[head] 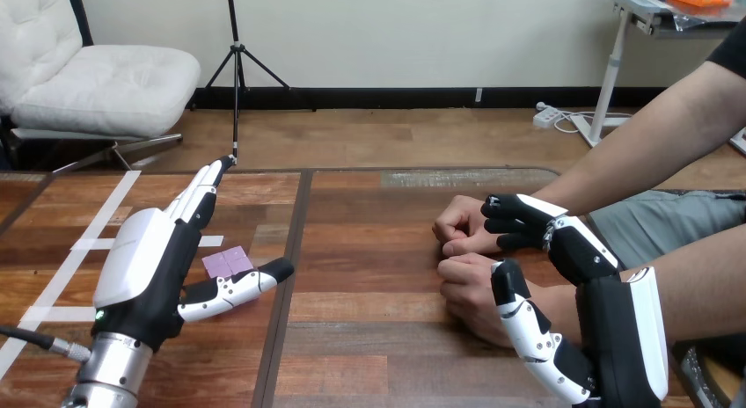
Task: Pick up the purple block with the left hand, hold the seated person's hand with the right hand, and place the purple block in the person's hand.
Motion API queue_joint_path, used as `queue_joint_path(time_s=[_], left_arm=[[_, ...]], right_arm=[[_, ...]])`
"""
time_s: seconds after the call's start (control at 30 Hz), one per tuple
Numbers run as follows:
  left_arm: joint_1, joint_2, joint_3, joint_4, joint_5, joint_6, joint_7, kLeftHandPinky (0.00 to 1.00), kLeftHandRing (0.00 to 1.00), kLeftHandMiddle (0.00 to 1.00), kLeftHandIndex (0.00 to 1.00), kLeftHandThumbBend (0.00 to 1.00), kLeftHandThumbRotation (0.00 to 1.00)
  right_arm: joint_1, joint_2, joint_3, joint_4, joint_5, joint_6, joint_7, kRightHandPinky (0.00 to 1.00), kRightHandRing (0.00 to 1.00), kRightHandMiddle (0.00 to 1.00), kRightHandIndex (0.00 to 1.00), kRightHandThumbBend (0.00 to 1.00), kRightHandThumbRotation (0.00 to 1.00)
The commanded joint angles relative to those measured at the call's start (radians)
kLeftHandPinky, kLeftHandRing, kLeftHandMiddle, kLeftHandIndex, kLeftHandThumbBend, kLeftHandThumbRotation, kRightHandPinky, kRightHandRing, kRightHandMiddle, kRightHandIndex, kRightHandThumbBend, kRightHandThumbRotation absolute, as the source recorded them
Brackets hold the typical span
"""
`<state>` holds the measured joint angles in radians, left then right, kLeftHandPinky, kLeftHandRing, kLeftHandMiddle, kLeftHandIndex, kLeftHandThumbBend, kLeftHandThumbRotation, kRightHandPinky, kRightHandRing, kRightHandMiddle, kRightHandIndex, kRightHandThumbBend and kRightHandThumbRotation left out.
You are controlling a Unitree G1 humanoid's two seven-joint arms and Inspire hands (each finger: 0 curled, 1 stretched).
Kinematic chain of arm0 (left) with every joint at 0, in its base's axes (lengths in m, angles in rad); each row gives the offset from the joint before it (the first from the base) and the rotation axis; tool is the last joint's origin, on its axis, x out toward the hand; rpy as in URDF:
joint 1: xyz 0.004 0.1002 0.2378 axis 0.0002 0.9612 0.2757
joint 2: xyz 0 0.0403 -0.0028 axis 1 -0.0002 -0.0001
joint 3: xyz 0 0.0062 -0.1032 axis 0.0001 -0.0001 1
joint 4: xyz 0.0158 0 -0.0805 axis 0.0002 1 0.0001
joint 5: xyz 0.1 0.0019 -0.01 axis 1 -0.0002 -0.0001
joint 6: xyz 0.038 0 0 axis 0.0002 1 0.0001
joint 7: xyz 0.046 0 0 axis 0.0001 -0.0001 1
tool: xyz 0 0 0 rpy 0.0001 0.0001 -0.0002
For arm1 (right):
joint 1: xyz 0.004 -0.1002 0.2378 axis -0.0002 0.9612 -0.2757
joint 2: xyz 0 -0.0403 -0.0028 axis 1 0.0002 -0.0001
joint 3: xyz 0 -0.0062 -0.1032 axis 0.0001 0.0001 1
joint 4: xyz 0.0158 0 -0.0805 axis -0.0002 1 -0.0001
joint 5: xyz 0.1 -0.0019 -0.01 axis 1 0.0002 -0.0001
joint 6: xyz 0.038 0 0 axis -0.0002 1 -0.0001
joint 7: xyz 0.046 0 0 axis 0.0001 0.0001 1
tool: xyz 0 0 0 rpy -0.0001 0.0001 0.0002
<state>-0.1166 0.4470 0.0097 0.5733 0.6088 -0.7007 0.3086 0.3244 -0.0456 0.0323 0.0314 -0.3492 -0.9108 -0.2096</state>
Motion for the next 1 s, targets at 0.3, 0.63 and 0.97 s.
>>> queue_joint_path(time_s=[0.3, 0.63, 0.97], left_arm=[[-0.094, 0.046, -0.04, 0.029, 0.032, 0.019, 0.055, 0.86, 0.92, 0.96, 0.98, 0.84, 0.74], [-0.109, 0.057, -0.058, 0.049, 0.033, 0.032, 0.063, 0.88, 0.94, 0.97, 0.98, 0.84, 0.74], [-0.117, 0.07, -0.074, 0.051, 0.047, 0.058, 0.07, 0.89, 0.95, 0.97, 0.99, 0.83, 0.75]], right_arm=[[-0.05, 0.001, -0.006, -0.011, 0.01, -0.005, -0.004, 0.62, 0.68, 0.71, 0.71, 0.32, 0.52], [-0.047, -0.004, -0.005, -0.013, 0.012, 0.0, 0.002, 0.64, 0.69, 0.72, 0.72, 0.32, 0.53], [-0.05, -0.007, -0.003, -0.009, 0.024, -0.006, 0.01, 0.64, 0.69, 0.72, 0.71, 0.32, 0.54]])
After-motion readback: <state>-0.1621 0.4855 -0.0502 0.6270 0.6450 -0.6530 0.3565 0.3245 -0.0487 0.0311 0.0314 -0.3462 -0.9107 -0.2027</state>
